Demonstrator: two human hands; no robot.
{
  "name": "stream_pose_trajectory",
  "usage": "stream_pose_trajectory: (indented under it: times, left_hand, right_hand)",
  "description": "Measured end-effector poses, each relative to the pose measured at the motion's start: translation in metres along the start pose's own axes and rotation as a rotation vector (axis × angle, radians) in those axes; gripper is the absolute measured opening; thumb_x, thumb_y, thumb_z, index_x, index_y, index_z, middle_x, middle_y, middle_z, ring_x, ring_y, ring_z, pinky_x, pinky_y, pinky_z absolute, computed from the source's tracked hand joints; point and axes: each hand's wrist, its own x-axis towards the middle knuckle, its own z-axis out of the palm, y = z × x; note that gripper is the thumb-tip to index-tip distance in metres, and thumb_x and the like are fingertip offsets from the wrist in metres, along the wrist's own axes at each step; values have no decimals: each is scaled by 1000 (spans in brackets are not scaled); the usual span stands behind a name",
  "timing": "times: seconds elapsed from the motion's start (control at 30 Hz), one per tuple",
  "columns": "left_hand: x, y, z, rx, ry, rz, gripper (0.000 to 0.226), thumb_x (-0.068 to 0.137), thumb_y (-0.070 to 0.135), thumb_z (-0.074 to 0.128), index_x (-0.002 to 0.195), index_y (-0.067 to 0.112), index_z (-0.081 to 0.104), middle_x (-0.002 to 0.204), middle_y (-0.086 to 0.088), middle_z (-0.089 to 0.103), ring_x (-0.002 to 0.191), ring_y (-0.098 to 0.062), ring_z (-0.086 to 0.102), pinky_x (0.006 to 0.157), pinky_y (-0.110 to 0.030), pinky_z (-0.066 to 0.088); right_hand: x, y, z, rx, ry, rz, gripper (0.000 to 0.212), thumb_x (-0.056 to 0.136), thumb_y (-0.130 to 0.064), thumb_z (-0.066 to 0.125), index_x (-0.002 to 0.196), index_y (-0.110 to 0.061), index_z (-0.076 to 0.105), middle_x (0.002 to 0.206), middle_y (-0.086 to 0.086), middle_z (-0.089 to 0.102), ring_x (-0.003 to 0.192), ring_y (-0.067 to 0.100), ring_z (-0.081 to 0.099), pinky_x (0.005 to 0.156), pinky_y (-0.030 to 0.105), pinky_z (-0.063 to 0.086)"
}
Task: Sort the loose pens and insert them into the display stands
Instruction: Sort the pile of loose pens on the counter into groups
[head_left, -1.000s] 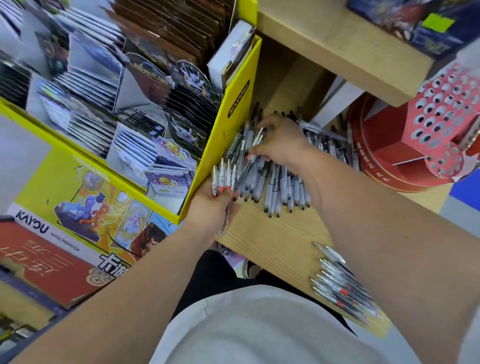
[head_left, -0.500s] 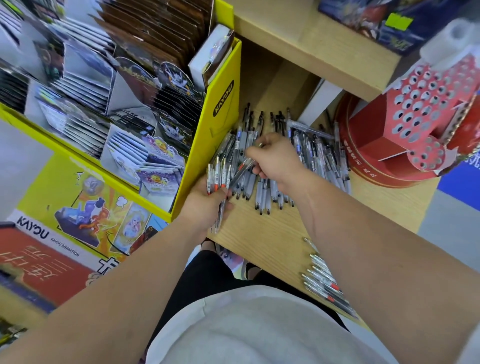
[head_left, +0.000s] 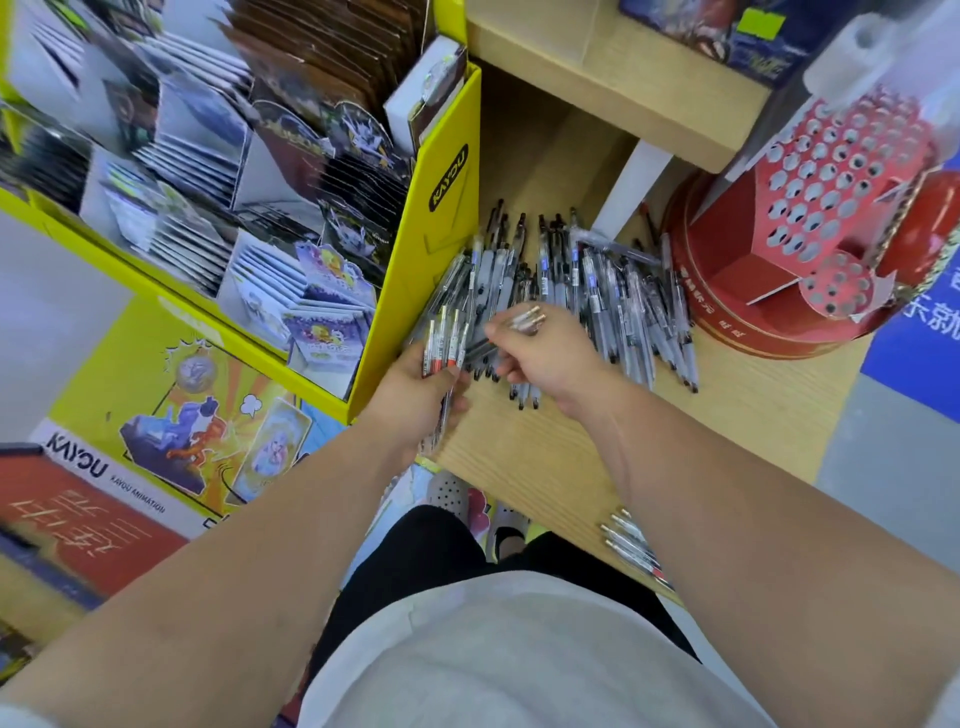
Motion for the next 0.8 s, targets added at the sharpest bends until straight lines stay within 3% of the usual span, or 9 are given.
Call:
stream_pose_trajectory:
  times: [0.1,0.27,0.47,0.63,0.8]
  left_hand:
    - [-3,2,-4,-6,-39,18,14,105,10,51,115,16,59,94,-11,66,71,-22,59,52,-30,48]
    - [-23,5,-6,33,-116,57,12,104,13,54,111,19,62,97,-6,72,72,-19,62,62,-36,51]
    - [-44,4,21,112,-223,40,10,104,12,54,113,15,57,103,-7,72,69,-14,65,55,-27,52]
    - [-57,-1,57,219,-314,30,22,103,14,55,125,20,56,100,-4,72,71,-16,68,59,-31,53]
    - [-69,-16,105,188,-252,5,13,104,13,53,111,22,58,99,-6,70,70,-17,64,63,-33,53]
  right_hand:
    - [-9,-3,-6,-7,121,-37,7,94,-17,66,90,-14,69,57,-1,63,53,17,60,50,29,48]
    - [-43,-9,-38,28,260,-73,11,93,-11,63,83,-11,68,59,5,53,49,18,48,44,23,40]
    - [-97,9,-91,188,516,8,27,97,-17,58,72,-14,49,46,-5,36,47,18,29,46,27,23]
    - [-129,41,-128,98,556,49,26,99,-32,51,84,-12,45,57,0,32,53,20,30,55,36,26]
    - [-137,80,-173,-86,487,164,38,97,-47,46,80,-13,51,73,11,48,65,23,42,66,38,34]
